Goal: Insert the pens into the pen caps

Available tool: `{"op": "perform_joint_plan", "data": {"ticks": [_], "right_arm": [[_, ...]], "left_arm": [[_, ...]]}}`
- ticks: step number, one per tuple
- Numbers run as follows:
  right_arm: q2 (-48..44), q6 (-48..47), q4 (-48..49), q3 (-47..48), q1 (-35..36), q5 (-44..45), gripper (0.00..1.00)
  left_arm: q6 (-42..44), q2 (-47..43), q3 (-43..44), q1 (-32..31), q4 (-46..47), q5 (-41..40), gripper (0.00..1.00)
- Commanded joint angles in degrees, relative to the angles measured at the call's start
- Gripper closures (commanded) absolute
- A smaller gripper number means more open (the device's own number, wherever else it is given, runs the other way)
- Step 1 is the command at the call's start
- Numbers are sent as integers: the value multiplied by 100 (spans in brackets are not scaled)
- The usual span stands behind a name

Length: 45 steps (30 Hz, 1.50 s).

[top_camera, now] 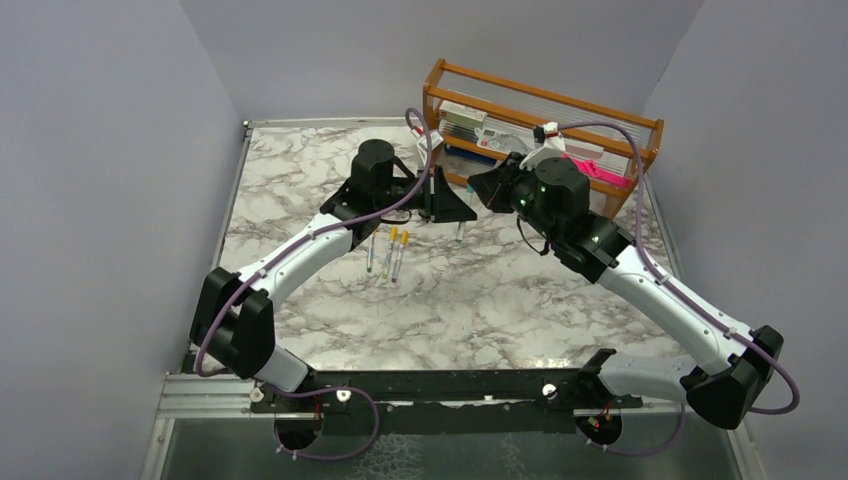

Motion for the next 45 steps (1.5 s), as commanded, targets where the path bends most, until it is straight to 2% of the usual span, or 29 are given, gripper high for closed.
{"op": "perform_joint_plan", "data": {"ticks": [1,8,28,34,38,39,42,45], "right_arm": [[-109,207,-1002,-394,217,-824,99],[-199,431,-933,-621,212,-980,99],[-247,638,-1019,-861,218,-1259,99],[-428,747,-849,-889,217,-972,99],[-616,620,-834,-654,216,-475,99],[-653,554,-867,-538,216,-289,97],[-689,285,-1058,-41,210,317,79],[-586,-48,-1168,582,200,678,67]], "left_arm": [[-19,75,740,99,910,-721,100],[97,238,1142,111,910,-935,100],[190,1050,2703,397,938,-655,100],[154,942,2419,391,1049,-569,100],[383,777,2082,398,1051,-302,100],[441,727,1969,399,1051,-219,100],[539,567,1619,399,1048,33,100],[628,409,1333,398,1042,193,100]]}}
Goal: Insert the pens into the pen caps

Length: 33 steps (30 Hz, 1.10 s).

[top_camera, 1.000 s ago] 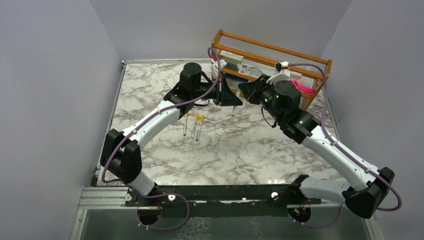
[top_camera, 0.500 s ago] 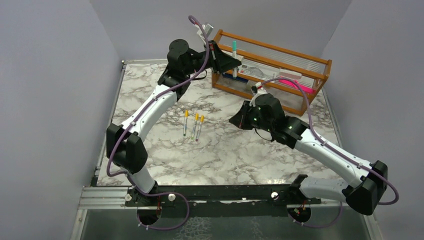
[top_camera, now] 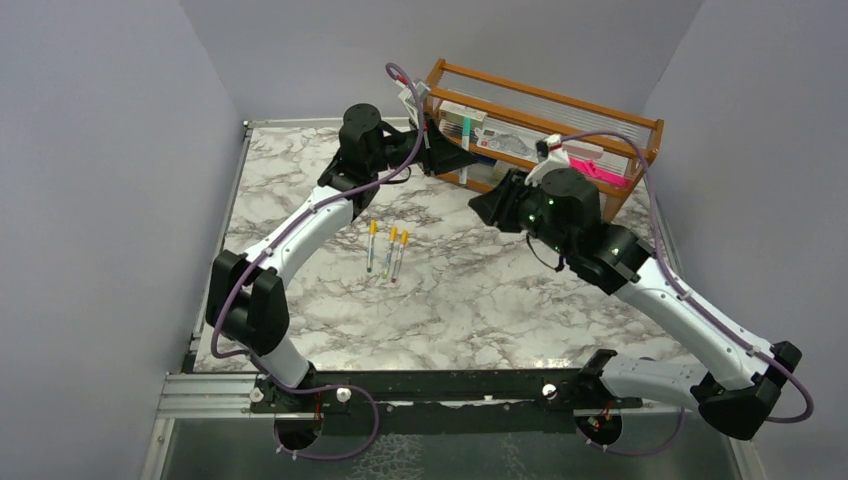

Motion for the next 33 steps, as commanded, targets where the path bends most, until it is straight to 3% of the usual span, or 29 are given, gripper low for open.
{"op": "perform_joint_plan", "data": {"ticks": [1,4,11,21,25,33], "right_arm": [[-21,-576,-32,961,-37,887,64],[140,-969,213,1415,-46,918,56],[692,-1369,545,2237,-116,444,49],[950,-1808,776,2484,-136,-128,50],[927,-1769,867,2436,-136,-266,59],[884,-1676,878,2307,-134,-500,58]], "left_arm": [[286,-494,-259,-12,148,530,100],[357,-575,-472,-12,148,791,100],[476,-726,-506,-29,157,1507,100],[424,-935,-459,-38,174,2002,100],[406,-977,-515,-47,180,2032,100],[390,-980,-543,-77,188,1992,100]]}}
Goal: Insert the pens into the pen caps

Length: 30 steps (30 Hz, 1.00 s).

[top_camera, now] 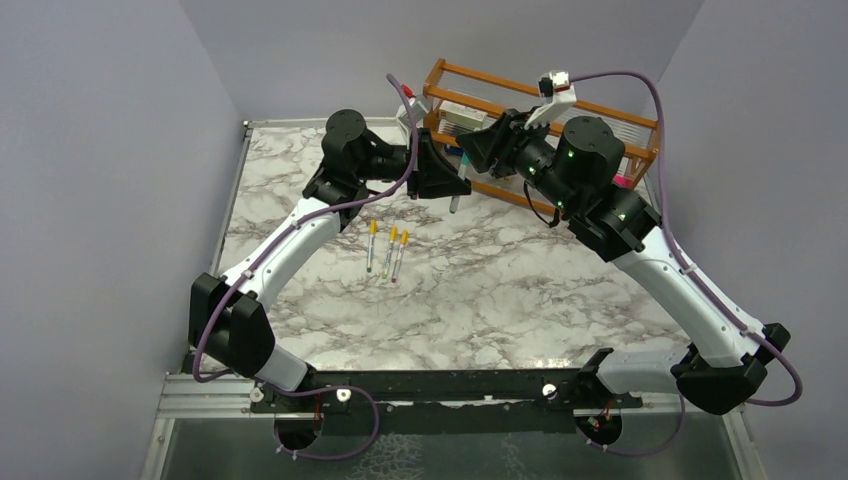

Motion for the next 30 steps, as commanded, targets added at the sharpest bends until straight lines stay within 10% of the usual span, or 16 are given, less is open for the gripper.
{"op": "perform_joint_plan", "data": {"ticks": [1,21,30], "right_arm": [[-69,3,152,-3,-23,-282,58],[-75,116,123,-203,-23,-429,62],[-75,148,114,-260,-26,-426,99]], "left_arm": [[49,-176,-36,-41,176,169,100],[41,-262,-79,-62,203,20,100],[41,-231,-76,-62,211,-8,100]]}}
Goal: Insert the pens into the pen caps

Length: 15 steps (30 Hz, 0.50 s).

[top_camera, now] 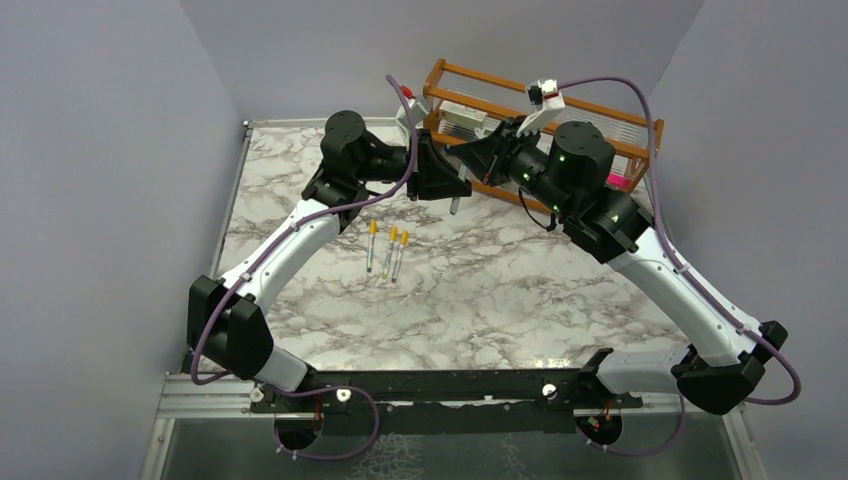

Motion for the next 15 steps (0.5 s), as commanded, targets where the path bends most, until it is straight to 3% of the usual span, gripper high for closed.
{"op": "perform_joint_plan", "data": {"ticks": [1,7,15], "right_arm": [[-87,2,99,-34,-23,-122,99],[-41,-5,-99,-16,-22,-187,99],[180,250,-1159,123,-24,-243,99]], "left_arm": [[35,-159,-59,-23,207,-27,100],[8,-142,-57,-21,208,-245,100],[54,177,471,-6,209,-552,100]]}}
